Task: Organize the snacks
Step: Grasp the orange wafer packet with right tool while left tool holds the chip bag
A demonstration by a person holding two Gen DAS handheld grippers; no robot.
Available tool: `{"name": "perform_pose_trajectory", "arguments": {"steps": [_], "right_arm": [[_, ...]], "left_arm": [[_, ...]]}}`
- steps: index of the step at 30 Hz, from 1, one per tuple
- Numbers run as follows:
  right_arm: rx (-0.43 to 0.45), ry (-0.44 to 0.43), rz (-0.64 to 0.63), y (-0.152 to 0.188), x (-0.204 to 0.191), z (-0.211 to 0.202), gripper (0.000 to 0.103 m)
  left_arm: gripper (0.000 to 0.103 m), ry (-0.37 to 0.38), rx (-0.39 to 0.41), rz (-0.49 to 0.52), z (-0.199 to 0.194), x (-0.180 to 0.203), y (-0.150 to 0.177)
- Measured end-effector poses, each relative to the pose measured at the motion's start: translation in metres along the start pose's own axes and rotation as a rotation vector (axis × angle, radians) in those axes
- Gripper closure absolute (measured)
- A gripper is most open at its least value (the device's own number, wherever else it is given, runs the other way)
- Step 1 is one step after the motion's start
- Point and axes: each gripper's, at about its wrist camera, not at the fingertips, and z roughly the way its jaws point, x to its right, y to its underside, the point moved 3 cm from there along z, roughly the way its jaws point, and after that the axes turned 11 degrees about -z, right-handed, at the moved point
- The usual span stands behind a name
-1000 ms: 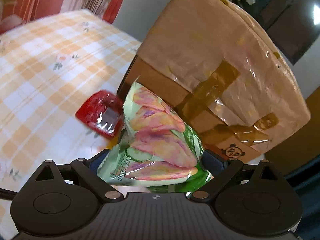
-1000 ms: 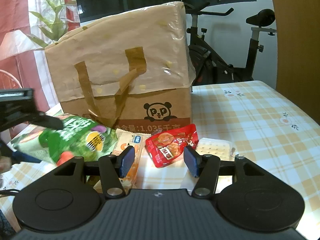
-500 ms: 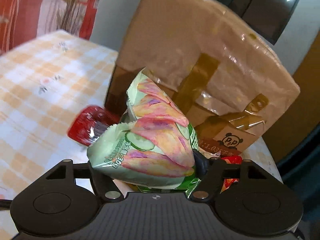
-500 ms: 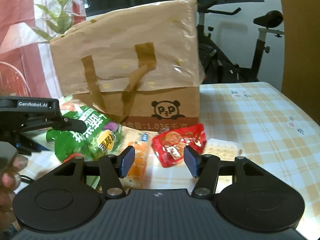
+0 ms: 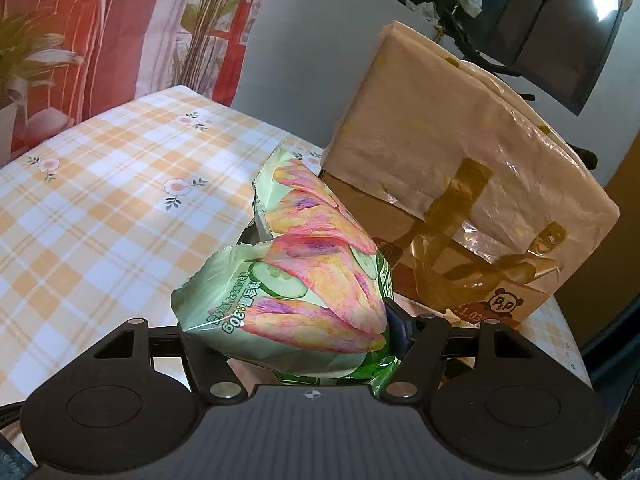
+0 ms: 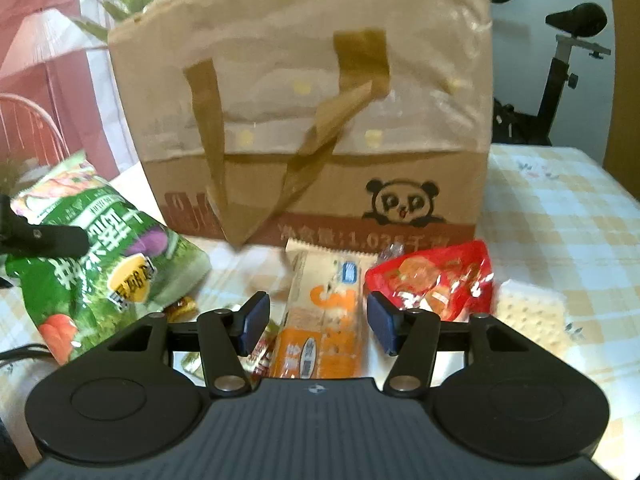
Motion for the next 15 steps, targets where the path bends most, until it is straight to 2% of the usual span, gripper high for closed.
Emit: {"name": "perform_pose_trajectory", "arguments": {"steps": [3,5,7,15], "right_arm": [[0.005,-0.002,-0.015,0.0039,0.0019,-0.0017,0.048],[0.015,-0.01,0.001,0.0068,0.0049,-0.0032,0.057],[0.021,-0.017,0.013,0.0086,0.0063,-0.006,0.06],[0.021,-0.029,0.015,0.0075,0.0048,-0.0086,0.061]], "left_arm": [[0.032,0.001,0.002,0.006,0.0009,-0.0001,0.0005],[0.032,0.005,0.002,0.007,0.0013,-0.0022,0.0019],[0.032,0.009,0.0,0.005,0.0007,-0.0049,0.0026],[0.031,0.015,-0.002,0.02,0.0,-0.0064,0.0086]]}}
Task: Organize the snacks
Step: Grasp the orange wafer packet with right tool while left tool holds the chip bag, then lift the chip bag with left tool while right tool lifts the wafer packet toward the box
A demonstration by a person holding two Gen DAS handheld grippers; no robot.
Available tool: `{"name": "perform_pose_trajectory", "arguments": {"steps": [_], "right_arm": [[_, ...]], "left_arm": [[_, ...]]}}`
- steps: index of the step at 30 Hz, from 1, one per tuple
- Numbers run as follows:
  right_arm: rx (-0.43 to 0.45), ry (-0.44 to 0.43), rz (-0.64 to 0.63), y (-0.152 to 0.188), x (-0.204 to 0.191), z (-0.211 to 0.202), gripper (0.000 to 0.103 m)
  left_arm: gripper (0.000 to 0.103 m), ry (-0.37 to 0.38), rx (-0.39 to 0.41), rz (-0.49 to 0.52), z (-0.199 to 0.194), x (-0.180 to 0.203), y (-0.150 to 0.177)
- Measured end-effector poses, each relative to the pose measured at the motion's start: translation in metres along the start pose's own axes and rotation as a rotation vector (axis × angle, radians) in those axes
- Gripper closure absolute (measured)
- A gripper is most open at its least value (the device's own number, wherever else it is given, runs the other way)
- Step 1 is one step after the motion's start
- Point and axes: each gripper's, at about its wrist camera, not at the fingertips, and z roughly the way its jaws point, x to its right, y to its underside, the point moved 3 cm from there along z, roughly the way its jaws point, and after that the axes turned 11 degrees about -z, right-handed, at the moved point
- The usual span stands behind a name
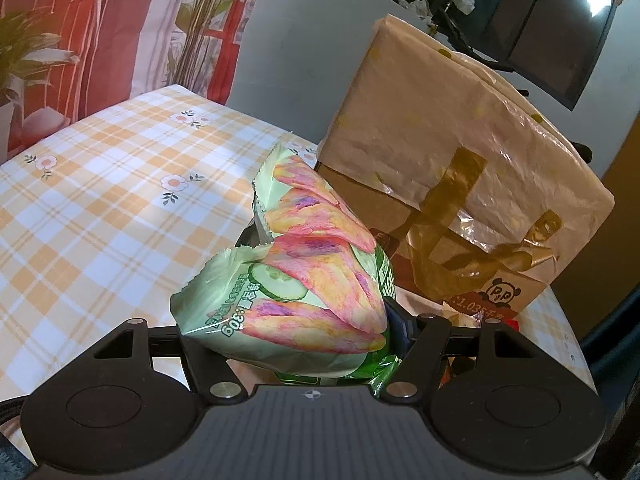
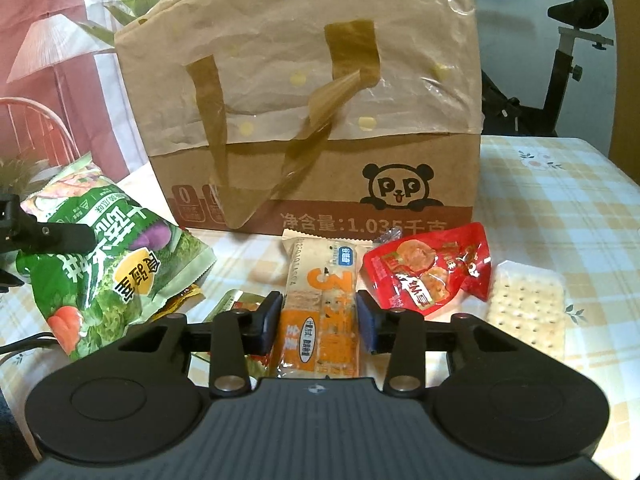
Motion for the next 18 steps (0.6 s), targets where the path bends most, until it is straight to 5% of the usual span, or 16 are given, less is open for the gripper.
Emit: {"name": "perform_pose_trajectory", "arguments": {"steps": [11,18], "right_arm": [[0.002,-0.03,-0.004,-0.001,0.001,-0.001,0.062],[0.042,-0.005,0.019,0.004,0.006,-0.024,0.062]], "left_arm": [[0.033,0.003,-0.006,0.009,-0.009,0.002,-0.004],[0.033,0.011,0.065,0.002,-0.038,0.003,-0.011]]}}
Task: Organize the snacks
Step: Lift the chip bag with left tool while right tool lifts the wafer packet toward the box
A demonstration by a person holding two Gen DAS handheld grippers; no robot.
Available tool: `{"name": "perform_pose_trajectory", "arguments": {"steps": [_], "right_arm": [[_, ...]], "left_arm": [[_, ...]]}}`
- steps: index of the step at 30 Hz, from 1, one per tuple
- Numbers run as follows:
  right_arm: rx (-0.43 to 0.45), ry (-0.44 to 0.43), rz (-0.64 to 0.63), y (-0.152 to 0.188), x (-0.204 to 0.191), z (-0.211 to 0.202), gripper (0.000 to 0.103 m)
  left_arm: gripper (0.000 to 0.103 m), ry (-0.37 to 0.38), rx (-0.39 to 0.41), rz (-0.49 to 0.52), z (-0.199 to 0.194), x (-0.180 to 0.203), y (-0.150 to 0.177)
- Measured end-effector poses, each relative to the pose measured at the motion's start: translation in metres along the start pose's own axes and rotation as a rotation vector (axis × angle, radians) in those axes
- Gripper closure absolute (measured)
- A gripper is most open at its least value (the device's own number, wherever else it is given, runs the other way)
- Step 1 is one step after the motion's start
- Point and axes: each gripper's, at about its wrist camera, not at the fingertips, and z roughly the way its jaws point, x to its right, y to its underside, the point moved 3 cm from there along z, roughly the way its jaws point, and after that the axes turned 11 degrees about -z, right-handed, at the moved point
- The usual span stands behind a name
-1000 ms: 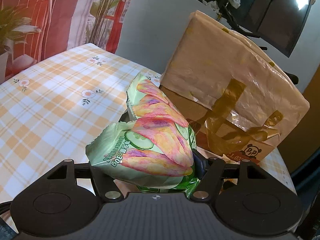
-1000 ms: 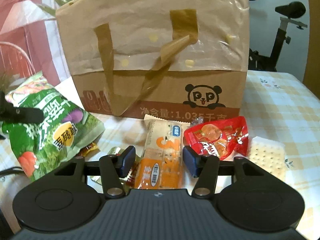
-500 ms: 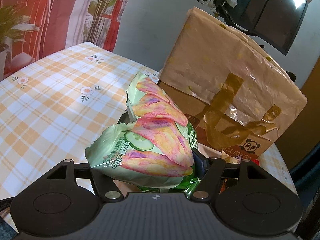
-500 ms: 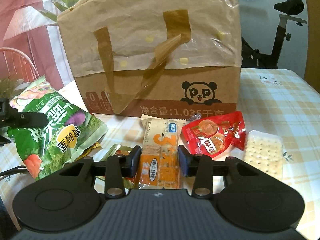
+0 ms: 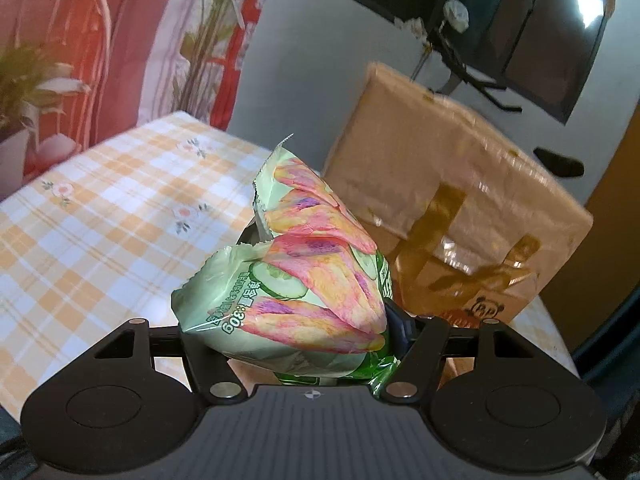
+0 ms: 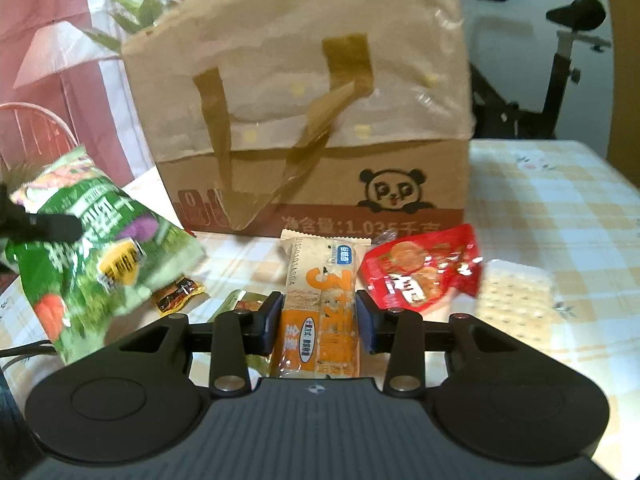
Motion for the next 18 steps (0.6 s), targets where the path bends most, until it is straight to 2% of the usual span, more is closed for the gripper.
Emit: {"name": "perform_pose_trajectory", "arguments": {"steps": [4,9,14,18], "right_arm": [[0.051,0.008,0.046,-0.004,0.006,-0.025,0.062],[0.163,-0.005,0.06,-0.018,0.006,-0.062,0.062],[0.27,0.008,0.043,-0.044,0.007,-0.09,0.062],[0.355,0.022,0.018,-0.077,0.011,-0.106,0.062]], "left_arm": [[0.033,-0.001,0.046,0.017,-0.017,0.006,-0.004],[0.033,0.023,0.153,0.089,-0.044,0.022,-0.02],[0.033,0.051,0.247,0.191,-0.06,0.048,-0.045],[0.033,0.106,0.326,0.288,-0.069,0.077,-0.064]]}}
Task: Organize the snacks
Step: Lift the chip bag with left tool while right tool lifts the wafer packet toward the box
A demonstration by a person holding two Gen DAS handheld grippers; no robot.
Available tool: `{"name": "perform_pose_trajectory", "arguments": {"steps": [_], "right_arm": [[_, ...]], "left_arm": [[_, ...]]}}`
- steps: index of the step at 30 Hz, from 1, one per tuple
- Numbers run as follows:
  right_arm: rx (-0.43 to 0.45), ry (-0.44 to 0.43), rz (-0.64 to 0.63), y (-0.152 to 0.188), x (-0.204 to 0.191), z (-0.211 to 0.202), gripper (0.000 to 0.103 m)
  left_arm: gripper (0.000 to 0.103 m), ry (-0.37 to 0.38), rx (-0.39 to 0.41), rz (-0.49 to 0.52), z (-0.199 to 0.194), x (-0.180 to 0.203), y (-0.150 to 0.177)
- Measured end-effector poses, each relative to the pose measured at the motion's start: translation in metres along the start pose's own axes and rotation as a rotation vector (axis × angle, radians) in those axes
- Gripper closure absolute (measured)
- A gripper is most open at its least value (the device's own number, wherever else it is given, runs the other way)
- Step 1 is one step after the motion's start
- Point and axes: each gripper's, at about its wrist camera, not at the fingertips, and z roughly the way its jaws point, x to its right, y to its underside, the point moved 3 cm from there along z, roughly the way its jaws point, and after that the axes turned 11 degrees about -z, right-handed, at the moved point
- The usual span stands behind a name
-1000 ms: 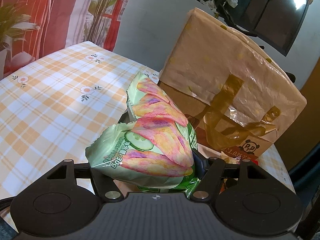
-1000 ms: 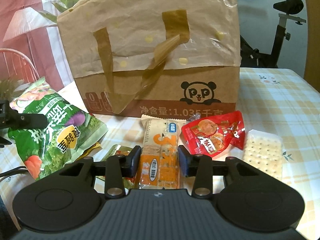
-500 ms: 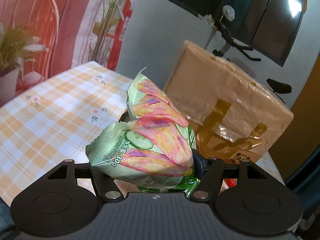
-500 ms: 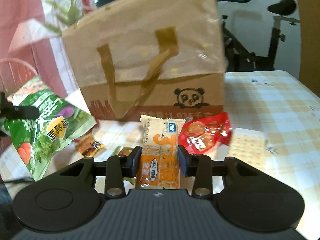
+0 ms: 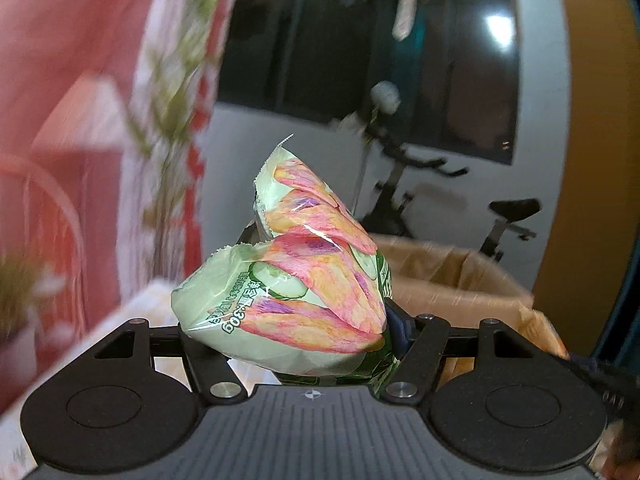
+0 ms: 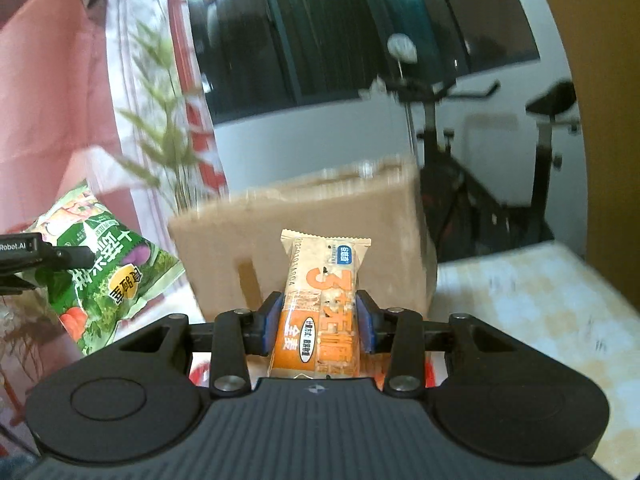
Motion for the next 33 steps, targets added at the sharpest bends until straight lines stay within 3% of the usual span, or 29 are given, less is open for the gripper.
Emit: {"name": "perform_pose_trajectory", "arguments": {"steps": [4,10,14,23,30,33], "right_arm": [[0.061,-0.002,-0.035,-0.035,0.006,0.011,0.062],[0.079,0.014,-0.032,-0.076,0.026,0.055,0.062],[0.05,0.032,-0.069,-0.088,0.034,0.088,0.062],[-0.051,0.059,-0.09,-0.083,0.045,0.149,0.063],[-0.085,0.069,-0.105,-0.078,0.047,0.166,0.07],[-0.095,0.066,-0.11,-0.077,0.046,0.168,0.07]], "left_arm": [[0.033,0.073,0.031,0.003,0.017,0.018,-0.023],[0.032,0.137,0.057,0.013,0.058,0.043,-0.049],[0.032,0.13,0.04,0.014,0.098,0.054,-0.06],[0.032,0.088,-0.078,-0.006,0.184,0.073,-0.059],[0.032,0.036,-0.181,0.055,0.224,0.072,-0.048],[0.029,0.025,-0.267,0.081,0.242,0.065,-0.039]]}}
